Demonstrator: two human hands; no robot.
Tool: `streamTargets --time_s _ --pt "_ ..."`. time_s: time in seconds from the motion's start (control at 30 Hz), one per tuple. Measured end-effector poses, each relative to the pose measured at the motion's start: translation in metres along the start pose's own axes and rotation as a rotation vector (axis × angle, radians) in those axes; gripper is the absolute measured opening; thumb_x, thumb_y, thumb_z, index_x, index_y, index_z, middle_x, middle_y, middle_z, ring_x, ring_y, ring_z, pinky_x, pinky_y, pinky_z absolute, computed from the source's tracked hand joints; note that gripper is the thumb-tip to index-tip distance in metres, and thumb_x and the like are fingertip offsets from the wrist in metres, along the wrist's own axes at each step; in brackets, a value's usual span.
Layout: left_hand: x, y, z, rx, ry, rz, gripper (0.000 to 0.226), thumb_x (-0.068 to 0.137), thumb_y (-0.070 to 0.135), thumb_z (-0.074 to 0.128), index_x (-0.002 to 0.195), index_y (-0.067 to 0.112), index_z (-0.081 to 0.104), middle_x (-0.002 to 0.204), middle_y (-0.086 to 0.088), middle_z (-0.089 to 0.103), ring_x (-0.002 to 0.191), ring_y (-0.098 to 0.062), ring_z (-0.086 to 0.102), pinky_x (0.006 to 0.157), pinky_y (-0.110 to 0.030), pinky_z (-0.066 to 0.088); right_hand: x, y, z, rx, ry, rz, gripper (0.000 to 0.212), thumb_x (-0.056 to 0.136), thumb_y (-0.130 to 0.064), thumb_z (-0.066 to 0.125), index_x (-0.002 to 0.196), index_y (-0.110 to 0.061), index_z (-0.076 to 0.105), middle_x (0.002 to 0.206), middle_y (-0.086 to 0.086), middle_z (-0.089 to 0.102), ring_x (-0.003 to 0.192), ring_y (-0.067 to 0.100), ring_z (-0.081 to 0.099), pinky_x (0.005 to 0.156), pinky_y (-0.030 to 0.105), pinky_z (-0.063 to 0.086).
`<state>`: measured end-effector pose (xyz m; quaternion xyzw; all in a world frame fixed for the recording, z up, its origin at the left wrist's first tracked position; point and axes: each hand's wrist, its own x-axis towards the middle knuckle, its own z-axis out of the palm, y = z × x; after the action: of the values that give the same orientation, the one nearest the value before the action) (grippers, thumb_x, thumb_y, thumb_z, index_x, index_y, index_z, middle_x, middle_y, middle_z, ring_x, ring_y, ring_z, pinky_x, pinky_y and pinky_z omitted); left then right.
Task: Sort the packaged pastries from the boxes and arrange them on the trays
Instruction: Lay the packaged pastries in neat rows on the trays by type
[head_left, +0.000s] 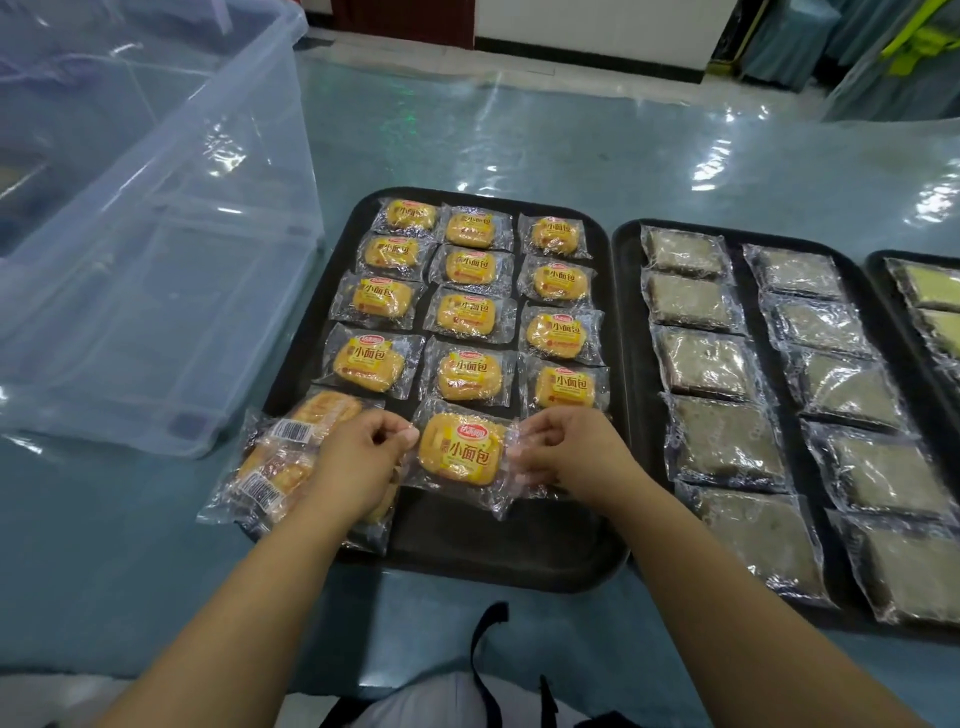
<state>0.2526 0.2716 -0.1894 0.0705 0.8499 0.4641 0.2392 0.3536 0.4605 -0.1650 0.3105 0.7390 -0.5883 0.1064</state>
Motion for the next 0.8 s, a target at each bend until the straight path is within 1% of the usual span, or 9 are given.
streamTargets --time_s 0.07,0.17,0.3,0.4,0.5,0.57,0.63,0.7,0.8 --pt "0.001 -0.002 -0.003 0.029 0.03 0.004 0.009 0.091 0.018 0.059 0.085 0.014 0.064 0.08 -0.002 0.064 0.068 -0.014 0.057 0.062 -0.028 0.046 0.003 -0.002 0.002 -0.006 -0.023 0.001 0.022 0.08 -0.001 0.07 0.098 -0.008 0.06 0.088 0.012 0.069 0.067 0.018 0.071 0.063 0.029 0.06" --pt "0.001 -0.004 -0.004 0.088 0.034 0.038 0.01 0.091 0.02 0.059 0.081 0.019 0.062 0.079 0.002 0.065 0.068 -0.015 0.058 0.064 -0.031 0.048 0.012 -0.003 0.009 -0.148 0.042 -0.035 0.021 0.079 -0.002 0.071 0.092 -0.014 0.061 0.086 0.008 0.068 0.069 0.02 0.071 0.063 0.03 0.06" --pt "0.002 -0.005 -0.006 0.18 0.041 0.077 0.002 0.089 0.022 0.062 0.087 0.023 0.064 0.082 0.009 0.065 0.076 -0.007 0.06 0.063 -0.018 0.044 0.022 -0.004 0.016 -0.302 0.111 -0.106 0.016 0.083 -0.008 0.068 0.086 -0.02 0.059 0.087 0.003 0.066 0.073 0.017 0.068 0.064 0.029 0.059" --pt "0.004 -0.005 -0.013 0.226 0.082 0.145 0.018 0.085 0.02 0.068 0.102 0.021 0.065 0.088 0.01 0.063 0.082 -0.001 0.058 0.067 -0.01 0.041 0.03 -0.006 0.015 -0.323 0.153 -0.109 0.017 0.085 -0.006 0.065 0.084 -0.021 0.057 0.088 0.004 0.065 0.077 0.019 0.066 0.065 0.029 0.057" --pt "0.004 -0.003 -0.026 0.266 0.13 0.206 0.021 0.083 0.019 0.069 0.104 0.022 0.065 0.09 0.01 0.063 0.084 -0.002 0.059 0.067 -0.008 0.04 0.039 -0.007 0.016 -0.393 0.183 -0.109 0.013 0.086 -0.006 0.065 0.089 -0.017 0.059 0.088 0.002 0.064 0.079 0.017 0.064 0.067 0.029 0.055" --pt "0.005 -0.004 -0.033 0.306 0.15 0.237 0.019 0.083 0.02 0.069 0.102 0.023 0.066 0.092 0.011 0.062 0.086 -0.003 0.059 0.071 -0.012 0.043 0.043 -0.007 0.02 -0.441 0.177 -0.108 0.012 0.086 -0.006 0.063 0.093 -0.015 0.06 0.088 0.001 0.063 0.077 0.016 0.064 0.067 0.029 0.056" --pt "0.005 -0.007 -0.039 0.318 0.167 0.244 0.017 0.083 0.019 0.069 0.1 0.023 0.066 0.092 0.013 0.06 0.086 -0.004 0.057 0.076 -0.019 0.047 0.046 -0.007 0.025 -0.506 0.189 -0.109 0.012 0.087 -0.007 0.062 0.097 -0.014 0.061 0.091 0.002 0.063 0.078 0.018 0.064 0.07 0.035 0.057" --pt "0.007 -0.012 -0.046 0.369 0.178 0.259 0.016 0.084 0.019 0.068 0.099 0.021 0.066 0.093 0.012 0.057 0.088 -0.007 0.056 0.076 -0.02 0.045 0.048 -0.008 0.031 -0.617 0.228 -0.124 0.013 0.088 -0.012 0.062 0.101 -0.013 0.061 0.094 0.004 0.064 0.082 0.021 0.063 0.074 0.04 0.056" --pt "0.01 -0.02 -0.058 0.532 0.199 0.254 0.026 0.083 0.023 0.068 0.109 0.02 0.064 0.109 0.0 0.055 0.106 -0.021 0.046 0.086 -0.031 0.042 0.045 -0.009 0.04 -0.782 0.293 -0.127 0.023 0.087 -0.024 0.065 0.107 -0.017 0.058 0.102 0.004 0.062 0.089 0.021 0.06 0.076 0.037 0.053"
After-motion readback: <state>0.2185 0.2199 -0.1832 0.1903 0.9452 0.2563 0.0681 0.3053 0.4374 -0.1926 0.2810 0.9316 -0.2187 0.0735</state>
